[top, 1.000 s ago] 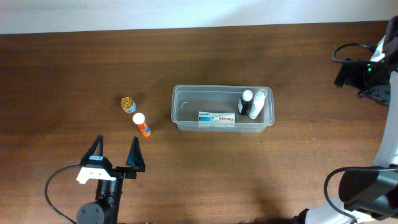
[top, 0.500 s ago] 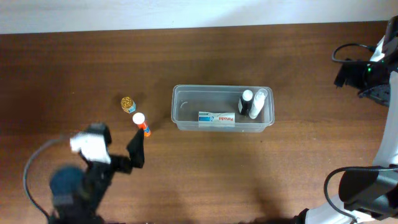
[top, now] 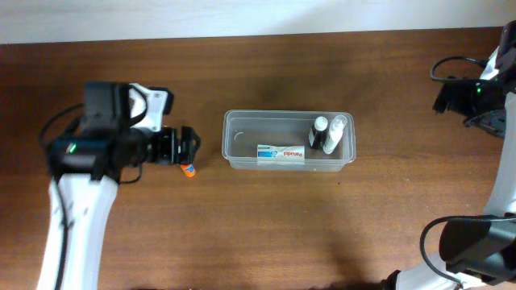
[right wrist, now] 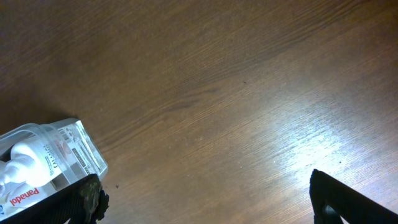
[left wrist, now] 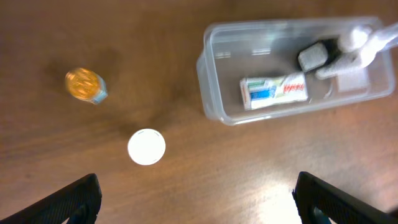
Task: Pack container
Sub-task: 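Move the left gripper over the orange tube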
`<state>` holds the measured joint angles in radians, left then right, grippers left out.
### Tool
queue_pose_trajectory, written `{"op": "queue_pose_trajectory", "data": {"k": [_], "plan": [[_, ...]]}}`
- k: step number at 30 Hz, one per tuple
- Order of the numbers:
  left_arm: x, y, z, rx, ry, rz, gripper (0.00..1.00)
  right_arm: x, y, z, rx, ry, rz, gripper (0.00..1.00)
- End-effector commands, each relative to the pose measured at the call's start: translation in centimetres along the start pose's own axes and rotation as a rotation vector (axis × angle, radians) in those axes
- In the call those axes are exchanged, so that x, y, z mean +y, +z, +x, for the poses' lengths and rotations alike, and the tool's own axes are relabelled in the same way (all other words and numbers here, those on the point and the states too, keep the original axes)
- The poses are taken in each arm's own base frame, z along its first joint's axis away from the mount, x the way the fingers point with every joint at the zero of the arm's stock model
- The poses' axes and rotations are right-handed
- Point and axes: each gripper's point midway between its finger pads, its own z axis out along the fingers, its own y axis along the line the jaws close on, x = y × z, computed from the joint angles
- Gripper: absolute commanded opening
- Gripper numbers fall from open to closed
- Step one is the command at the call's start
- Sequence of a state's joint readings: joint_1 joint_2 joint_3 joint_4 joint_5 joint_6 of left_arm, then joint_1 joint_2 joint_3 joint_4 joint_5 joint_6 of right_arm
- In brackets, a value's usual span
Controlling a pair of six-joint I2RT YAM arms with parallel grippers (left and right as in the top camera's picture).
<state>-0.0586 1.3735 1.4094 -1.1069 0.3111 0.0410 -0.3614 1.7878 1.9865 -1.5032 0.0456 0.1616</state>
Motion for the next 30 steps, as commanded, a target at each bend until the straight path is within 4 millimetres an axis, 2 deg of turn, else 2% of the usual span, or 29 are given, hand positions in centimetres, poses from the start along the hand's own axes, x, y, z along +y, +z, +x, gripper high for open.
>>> {"op": "queue_pose_trajectory", "data": {"k": [1,4,6,8,13,18,26,30], "plan": [[0.0,2.0,0.2,0.071,0.017,0.030,1.00,-0.4,-0.1,-0.2,-0.008,0.015,0.012,0.98],[1.2,3.5,0.8,0.128,-0.018,-0.008,1.00,-0.4,-0.1,-0.2,-0.008,0.015,0.013,0.98],[3.2,4.2,1.2,0.154,-0.153,-0.118,0.99,-0.4,-0.1,-0.2,-0.008,0.015,0.013,0.98],[4.4,4.9,1.5,0.175,-0.211,-0.184,0.99,-0.4,-0.1,-0.2,-0.008,0.015,0.013,0.98],[5.0,6.7,2.2,0.237,-0.224,-0.187,0.99,-0.4,-0.1,-0.2,-0.008,0.015,0.013,0.98],[5.5,8.2,1.9,0.241,-0.225,-0.186,0.99,-0.4,-0.1,-0.2,-0.008,0.015,0.013,0.98],[5.4,8.5,2.0,0.250,-0.228,-0.181,0.99,-0.4,-0.1,-0.2,-0.008,0.015,0.012,0.98],[4.7,8.6,2.2,0.260,-0.208,-0.173,0.99,-0.4,-0.1,-0.2,-0.008,0.015,0.013,0.99]]}}
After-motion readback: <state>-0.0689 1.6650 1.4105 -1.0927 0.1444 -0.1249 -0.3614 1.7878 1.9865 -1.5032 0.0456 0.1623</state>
